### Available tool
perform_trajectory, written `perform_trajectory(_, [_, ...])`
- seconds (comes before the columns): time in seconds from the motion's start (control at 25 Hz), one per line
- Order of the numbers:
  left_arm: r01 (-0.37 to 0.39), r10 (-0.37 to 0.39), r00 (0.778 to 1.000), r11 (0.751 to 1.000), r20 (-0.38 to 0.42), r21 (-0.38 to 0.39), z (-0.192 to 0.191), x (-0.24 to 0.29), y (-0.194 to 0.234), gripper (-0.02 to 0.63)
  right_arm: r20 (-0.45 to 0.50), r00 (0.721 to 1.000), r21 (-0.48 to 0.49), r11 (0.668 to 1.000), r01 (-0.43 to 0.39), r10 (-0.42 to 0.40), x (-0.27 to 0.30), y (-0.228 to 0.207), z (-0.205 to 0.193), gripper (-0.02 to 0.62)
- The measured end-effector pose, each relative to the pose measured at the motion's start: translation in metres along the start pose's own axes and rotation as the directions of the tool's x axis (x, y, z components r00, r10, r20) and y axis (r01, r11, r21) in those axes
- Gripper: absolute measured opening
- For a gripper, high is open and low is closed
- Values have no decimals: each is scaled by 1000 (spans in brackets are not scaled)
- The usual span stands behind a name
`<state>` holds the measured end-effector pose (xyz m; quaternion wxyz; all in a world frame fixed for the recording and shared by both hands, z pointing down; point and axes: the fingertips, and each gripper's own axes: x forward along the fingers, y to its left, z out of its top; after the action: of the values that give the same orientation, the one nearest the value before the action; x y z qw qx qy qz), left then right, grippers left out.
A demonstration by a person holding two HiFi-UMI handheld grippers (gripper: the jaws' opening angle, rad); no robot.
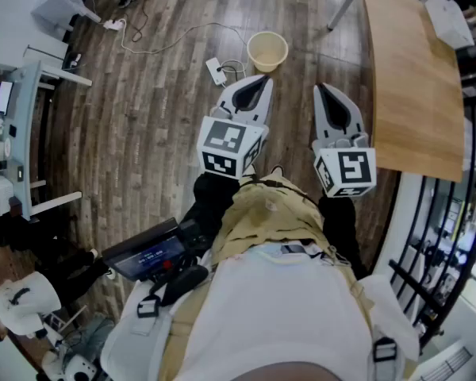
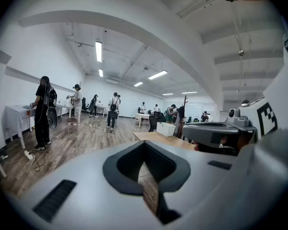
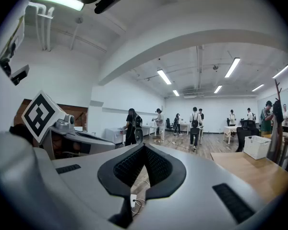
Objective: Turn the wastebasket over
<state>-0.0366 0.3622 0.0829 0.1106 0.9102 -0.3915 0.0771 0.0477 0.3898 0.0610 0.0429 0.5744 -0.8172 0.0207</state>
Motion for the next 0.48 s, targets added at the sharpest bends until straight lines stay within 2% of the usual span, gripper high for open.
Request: perform_trajectory(0.48, [20,-20,1000,1000,-19,-7,-7,8,3,2,-14,1000,7,1000,14,-14,5,0,-8,20])
